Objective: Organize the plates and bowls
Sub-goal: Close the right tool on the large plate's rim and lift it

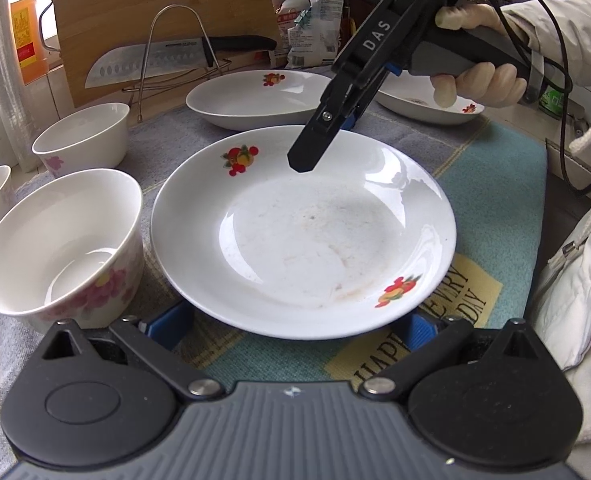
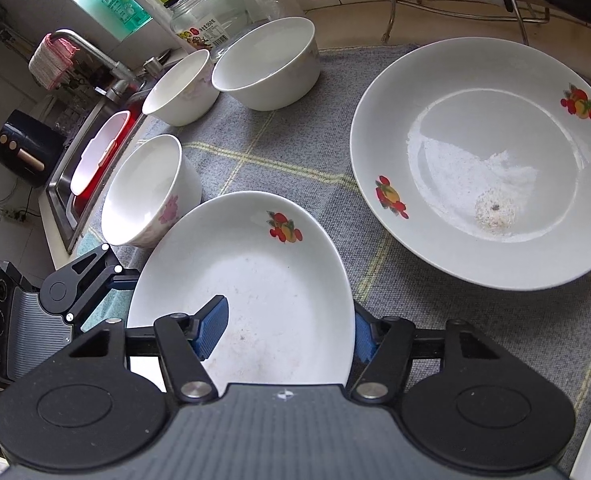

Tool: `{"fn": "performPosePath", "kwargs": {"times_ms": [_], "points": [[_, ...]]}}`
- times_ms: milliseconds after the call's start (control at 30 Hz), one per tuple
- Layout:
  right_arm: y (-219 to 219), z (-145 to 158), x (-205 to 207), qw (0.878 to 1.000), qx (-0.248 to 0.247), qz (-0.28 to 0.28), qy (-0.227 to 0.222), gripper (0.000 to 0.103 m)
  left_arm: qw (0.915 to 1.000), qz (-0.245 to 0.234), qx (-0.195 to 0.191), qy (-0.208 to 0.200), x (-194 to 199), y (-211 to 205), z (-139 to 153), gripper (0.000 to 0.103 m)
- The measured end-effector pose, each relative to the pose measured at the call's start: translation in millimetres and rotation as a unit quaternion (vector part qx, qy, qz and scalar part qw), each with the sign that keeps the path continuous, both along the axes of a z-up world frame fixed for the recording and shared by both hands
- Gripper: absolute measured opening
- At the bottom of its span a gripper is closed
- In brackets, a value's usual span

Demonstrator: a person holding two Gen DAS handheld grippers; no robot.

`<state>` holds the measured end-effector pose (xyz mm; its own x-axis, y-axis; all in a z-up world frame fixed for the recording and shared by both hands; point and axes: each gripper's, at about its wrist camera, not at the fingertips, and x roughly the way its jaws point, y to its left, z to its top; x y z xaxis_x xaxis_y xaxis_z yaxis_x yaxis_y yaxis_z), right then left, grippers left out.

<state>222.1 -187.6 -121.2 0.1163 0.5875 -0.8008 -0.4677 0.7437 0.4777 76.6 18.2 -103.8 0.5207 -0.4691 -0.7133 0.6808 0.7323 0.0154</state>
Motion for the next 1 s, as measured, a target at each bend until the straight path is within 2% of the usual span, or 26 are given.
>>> {"fn": "performPosePath", "kwargs": {"times_ms": [133, 300, 1000], "points": [[-3.2, -0.6, 2.4, 1.0, 0.008, -0.008, 0.008, 0.066, 1.0, -0.008, -0.001, -0.003, 0.9, 0.5, 0.3, 0.103], [-4.7, -0.6, 1.4, 1.0, 0.012, -0.015, 0.012, 0.066, 0.9991, -0.024, 0.021, -0.029, -4.2, -5.8, 3.7, 0.103], [-5.1, 8.7, -14.8, 1.0, 0.003, -0.021, 0.007, 0.067, 0.999, -0.037, 0.017, -0.017, -1.5, -3.9, 9.3, 0.101]]}}
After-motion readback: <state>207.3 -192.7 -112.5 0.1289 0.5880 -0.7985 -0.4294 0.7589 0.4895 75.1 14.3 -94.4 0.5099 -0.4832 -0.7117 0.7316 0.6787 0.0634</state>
